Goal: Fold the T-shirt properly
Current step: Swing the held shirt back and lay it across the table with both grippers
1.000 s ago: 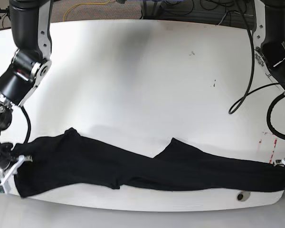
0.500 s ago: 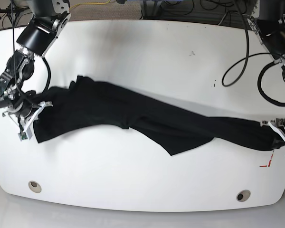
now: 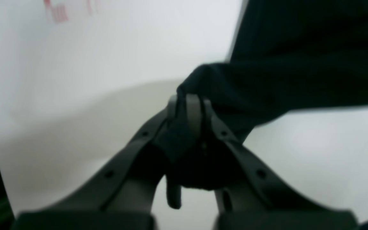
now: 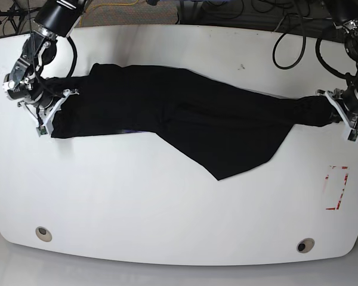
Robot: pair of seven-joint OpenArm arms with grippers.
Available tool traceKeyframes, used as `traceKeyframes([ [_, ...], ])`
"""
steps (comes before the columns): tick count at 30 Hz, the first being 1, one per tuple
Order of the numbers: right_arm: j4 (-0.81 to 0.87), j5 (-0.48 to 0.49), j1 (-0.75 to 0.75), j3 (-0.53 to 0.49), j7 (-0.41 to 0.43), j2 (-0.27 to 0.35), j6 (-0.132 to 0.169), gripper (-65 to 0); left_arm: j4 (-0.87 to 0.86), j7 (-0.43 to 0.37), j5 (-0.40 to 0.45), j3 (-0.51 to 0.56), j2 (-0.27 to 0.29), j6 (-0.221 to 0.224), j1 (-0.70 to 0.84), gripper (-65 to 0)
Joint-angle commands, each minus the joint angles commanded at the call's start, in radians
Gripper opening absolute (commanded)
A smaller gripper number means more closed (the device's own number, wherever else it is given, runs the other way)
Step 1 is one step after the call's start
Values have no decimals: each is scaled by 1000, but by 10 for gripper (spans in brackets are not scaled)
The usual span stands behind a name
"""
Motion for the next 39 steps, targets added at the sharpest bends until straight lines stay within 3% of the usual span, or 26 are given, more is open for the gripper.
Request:
traceKeyframes([
  [3,0,0,-9,0,5,-2,0,-650,0,3,0,2,-2,0,14,-650],
  [6,0,0,-12,2,5,-2,0,-650,0,6,0,2,-3,0,15,-575],
  [12,0,0,-11,2,5,-2,0,-650,5,6,-6,3,2,0,9,-271],
  [14,0,0,-9,2,5,-3,0,-650,5,8,-8,3,5,0,5,-229],
  [24,2,0,14,0,5,-3,0,-650,-3,126,-196,2,32,11,-158,-222],
  [31,21,0,14,0,5,-12,0,-650,-186,71,-189,17,83,115,-313,-222],
  [35,23,0,14,0,5,-23,0,-650,-339,49,-138,75,84,123,-416,-222],
  [39,23,0,14,0,5,-31,0,-650,-519,-38,-86,140,87,120,-503,-222],
])
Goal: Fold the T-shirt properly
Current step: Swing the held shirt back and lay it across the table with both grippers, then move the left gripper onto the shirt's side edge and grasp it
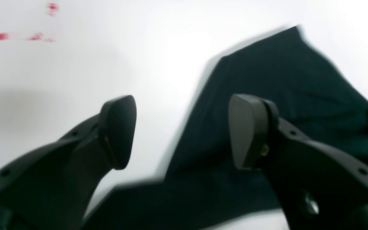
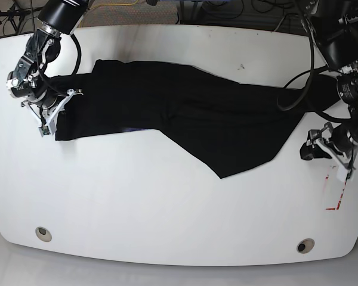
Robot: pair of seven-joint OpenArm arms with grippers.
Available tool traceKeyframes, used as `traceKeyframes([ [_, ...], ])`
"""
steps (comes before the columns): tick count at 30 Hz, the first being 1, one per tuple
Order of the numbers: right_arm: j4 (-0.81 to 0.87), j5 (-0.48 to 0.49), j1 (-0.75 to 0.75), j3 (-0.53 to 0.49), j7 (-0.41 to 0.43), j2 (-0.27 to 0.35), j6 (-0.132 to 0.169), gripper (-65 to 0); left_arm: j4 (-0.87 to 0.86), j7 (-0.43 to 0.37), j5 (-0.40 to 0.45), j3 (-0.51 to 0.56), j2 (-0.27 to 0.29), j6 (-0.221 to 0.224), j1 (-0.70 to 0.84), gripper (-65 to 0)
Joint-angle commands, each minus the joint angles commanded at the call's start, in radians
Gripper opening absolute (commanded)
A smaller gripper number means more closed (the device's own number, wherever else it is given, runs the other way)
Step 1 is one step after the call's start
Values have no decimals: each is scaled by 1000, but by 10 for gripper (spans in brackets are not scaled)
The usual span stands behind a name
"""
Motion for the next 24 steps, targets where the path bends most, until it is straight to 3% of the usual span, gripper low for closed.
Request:
traceKeyframes([
  [6,2,0,12,-2,0,-21,0,-650,-180,-95,2,106,5,0,-68,-222],
  [12,14,0,18,-2,0,-26,0,-650,-307,-149,6,160,57,0,-94,-222],
  [19,14,0,29,-2,-2,-26,0,-650,-331,-173,2,224,80,0,-103,-222],
  [24,14,0,29,-2,-2,-26,0,-650,-331,-173,8,245,126,0,-100,-222],
])
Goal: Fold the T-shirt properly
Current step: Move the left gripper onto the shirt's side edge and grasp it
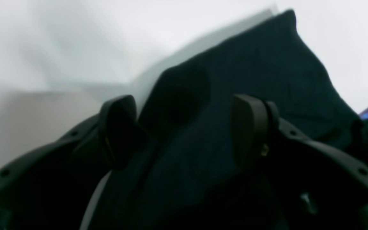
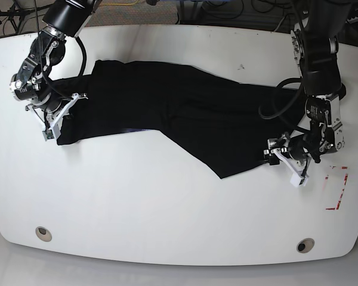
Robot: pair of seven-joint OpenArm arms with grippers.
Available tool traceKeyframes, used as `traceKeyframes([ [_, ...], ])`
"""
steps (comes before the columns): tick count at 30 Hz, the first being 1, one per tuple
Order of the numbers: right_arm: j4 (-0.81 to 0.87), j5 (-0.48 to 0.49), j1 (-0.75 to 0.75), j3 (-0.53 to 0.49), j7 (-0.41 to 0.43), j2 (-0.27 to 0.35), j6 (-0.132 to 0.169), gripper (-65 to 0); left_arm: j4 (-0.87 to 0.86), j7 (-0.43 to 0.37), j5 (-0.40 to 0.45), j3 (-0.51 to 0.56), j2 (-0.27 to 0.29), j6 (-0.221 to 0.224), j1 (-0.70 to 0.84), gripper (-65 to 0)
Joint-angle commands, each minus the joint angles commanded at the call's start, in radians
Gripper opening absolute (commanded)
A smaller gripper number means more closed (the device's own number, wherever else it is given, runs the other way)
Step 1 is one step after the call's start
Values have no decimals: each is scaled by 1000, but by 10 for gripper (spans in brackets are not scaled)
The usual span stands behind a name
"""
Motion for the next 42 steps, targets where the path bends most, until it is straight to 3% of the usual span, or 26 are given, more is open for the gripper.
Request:
traceKeyframes([
  [9,0,0,0,0,0,0,0,-650,-3,0,2,0,38,0,0,-231],
  [12,0,0,0,0,0,0,0,-650,-5,0,2,0,49,0,0,-279],
  [18,0,0,2,0,0,0,0,-650,-5,0,2,2,54,2,2,-443],
  [22,0,-5,12,0,0,0,0,-650,-5,0,3,2,54,2,2,-485],
  [27,0,-2,14,0,0,0,0,-650,-3,0,3,2,46,2,-2,-471],
  [29,0,-2,14,0,0,0,0,-650,-3,0,5,2,38,3,-6,-426],
  [31,0,-2,15,0,0,0,0,-650,-3,0,23,2,21,5,-6,-332],
  [34,0,0,15,0,0,0,0,-650,0,0,92,3,20,6,-12,-235],
  [37,0,0,15,0,0,0,0,-650,-3,-2,192,3,21,5,-29,-233],
  [42,0,0,15,0,0,0,0,-650,-3,-11,265,3,25,0,-29,-233],
])
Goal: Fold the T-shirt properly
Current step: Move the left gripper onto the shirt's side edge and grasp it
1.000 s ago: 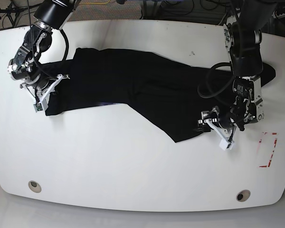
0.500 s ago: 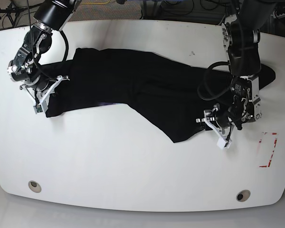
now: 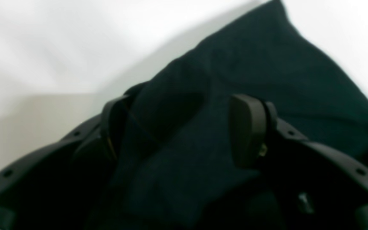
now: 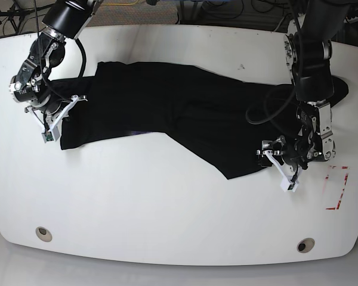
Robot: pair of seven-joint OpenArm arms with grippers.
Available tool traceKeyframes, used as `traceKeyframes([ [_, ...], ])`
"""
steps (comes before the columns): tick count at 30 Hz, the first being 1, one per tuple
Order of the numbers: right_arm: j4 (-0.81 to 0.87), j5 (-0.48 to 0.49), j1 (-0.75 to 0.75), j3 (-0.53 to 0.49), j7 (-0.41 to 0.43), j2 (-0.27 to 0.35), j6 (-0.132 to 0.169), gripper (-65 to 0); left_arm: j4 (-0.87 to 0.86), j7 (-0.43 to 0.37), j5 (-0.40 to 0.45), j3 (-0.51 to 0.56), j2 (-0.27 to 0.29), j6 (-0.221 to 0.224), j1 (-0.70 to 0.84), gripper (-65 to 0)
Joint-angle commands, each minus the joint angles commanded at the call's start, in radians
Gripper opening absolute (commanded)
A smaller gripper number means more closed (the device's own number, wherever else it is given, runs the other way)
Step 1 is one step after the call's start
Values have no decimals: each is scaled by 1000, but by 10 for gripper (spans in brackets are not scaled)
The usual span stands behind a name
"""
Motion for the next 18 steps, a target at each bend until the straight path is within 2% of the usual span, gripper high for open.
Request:
traceKeyframes([
  [9,0,0,9,0,0,-2,0,-650,12,-28,-2,87,-2,2,3,-235],
  [15,-2,-5,12,0,0,-2,0,-650,112,-25,0,80,-11,0,3,-235],
  [18,-2,-3,14,0,0,-2,0,-650,141,-23,2,84,-40,0,2,-235],
])
